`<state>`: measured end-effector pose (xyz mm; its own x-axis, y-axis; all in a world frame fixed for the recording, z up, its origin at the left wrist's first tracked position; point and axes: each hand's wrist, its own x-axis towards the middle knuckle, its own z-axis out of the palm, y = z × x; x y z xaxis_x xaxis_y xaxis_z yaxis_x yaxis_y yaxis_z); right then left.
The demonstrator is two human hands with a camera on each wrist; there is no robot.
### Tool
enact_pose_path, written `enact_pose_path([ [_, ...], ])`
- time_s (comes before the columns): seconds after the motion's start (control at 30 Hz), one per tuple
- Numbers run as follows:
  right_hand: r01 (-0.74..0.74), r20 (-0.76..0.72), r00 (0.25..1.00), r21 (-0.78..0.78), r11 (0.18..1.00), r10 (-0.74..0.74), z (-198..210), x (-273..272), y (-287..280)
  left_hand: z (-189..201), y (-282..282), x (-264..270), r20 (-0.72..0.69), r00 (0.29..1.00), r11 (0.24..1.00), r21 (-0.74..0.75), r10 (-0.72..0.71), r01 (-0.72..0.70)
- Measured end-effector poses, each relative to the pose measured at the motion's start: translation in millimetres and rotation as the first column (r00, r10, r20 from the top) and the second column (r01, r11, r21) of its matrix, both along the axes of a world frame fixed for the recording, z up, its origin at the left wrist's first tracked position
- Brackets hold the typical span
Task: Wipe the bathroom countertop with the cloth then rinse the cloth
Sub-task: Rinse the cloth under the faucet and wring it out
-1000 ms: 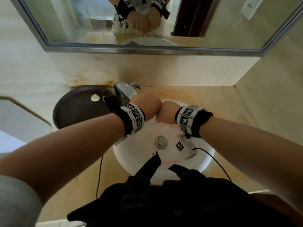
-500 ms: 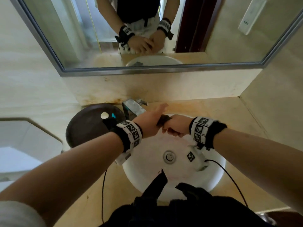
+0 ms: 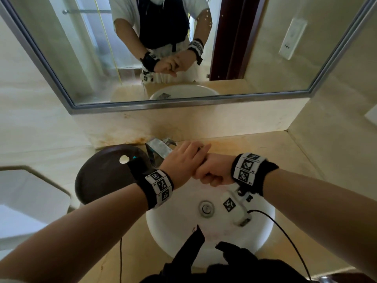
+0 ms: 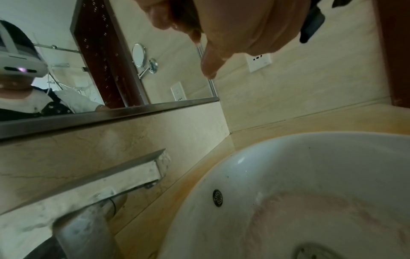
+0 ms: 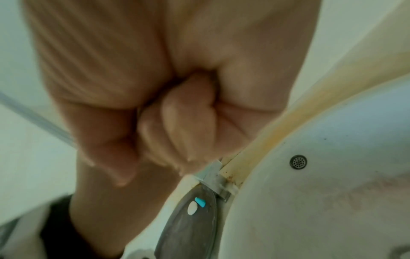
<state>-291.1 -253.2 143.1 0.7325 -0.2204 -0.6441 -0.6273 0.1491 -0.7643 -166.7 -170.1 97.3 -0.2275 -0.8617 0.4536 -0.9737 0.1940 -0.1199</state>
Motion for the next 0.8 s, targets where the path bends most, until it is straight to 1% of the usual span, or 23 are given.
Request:
enact_pose_path([
  [0.07,-0.056,-0.055,0.997,-0.182,0.982,0.047,-0.4,6.5,6.6,-0.3,-4.7,2.2,0.028,1.000,0.999,0.045,0.009,-0.010],
  [0.13,-0.119,-0.150,0.986,-0.368,0.922,0.067,-4.1,14.3,8.9,2.3,-7.9,3.2,0.045,0.997,0.987,0.142,0.067,-0.073],
  [0.2,-0.252,-0.256,0.958,-0.533,0.807,0.129,-10.3,18.9,9.2,8.7,-7.9,0.8,0.057,0.984,0.938,0.299,0.167,-0.177],
  [0.23,-0.286,-0.282,0.949,-0.598,0.749,0.137,-14.3,19.5,9.7,13.5,-6.8,-1.8,0.071,0.973,0.900,0.371,0.219,-0.230],
  [0.27,-0.281,-0.279,0.952,-0.646,0.710,0.124,-17.9,19.6,10.1,16.2,-6.8,-3.9,0.099,0.960,0.860,0.426,0.264,-0.280],
  [0.3,-0.267,-0.267,0.957,-0.675,0.687,0.109,-21.0,19.7,11.0,17.3,-7.4,-5.7,0.114,0.950,0.837,0.451,0.289,-0.309],
  [0.33,-0.286,-0.280,0.953,-0.699,0.655,0.116,-23.5,20.4,12.5,18.0,-7.9,-7.7,0.117,0.944,0.821,0.470,0.307,-0.325],
  [0.4,-0.386,-0.383,0.915,-0.729,0.566,0.129,-28.0,24.6,14.9,18.3,-10.3,-11.4,0.121,0.934,0.788,0.507,0.336,-0.350],
  [0.43,-0.415,-0.419,0.900,-0.731,0.541,0.124,-30.1,27.5,15.2,17.1,-11.9,-11.8,0.124,0.930,0.770,0.530,0.345,-0.356],
  [0.5,-0.439,-0.455,0.885,-0.742,0.507,0.102,-32.9,30.3,16.6,15.4,-13.5,-11.9,0.145,0.919,0.712,0.592,0.366,-0.377],
  [0.6,-0.430,-0.451,0.889,-0.764,0.480,0.079,-36.7,29.1,18.1,12.1,-16.0,-11.7,0.135,0.911,0.659,0.650,0.391,-0.379],
  [0.73,-0.428,-0.432,0.897,-0.800,0.420,0.091,-38.5,27.4,19.3,3.1,-18.7,-10.8,0.103,0.902,0.616,0.698,0.419,-0.366],
  [0.8,-0.441,-0.440,0.893,-0.810,0.387,0.098,-40.4,25.8,18.5,-1.3,-19.2,-11.2,0.049,0.899,0.601,0.728,0.435,-0.330],
])
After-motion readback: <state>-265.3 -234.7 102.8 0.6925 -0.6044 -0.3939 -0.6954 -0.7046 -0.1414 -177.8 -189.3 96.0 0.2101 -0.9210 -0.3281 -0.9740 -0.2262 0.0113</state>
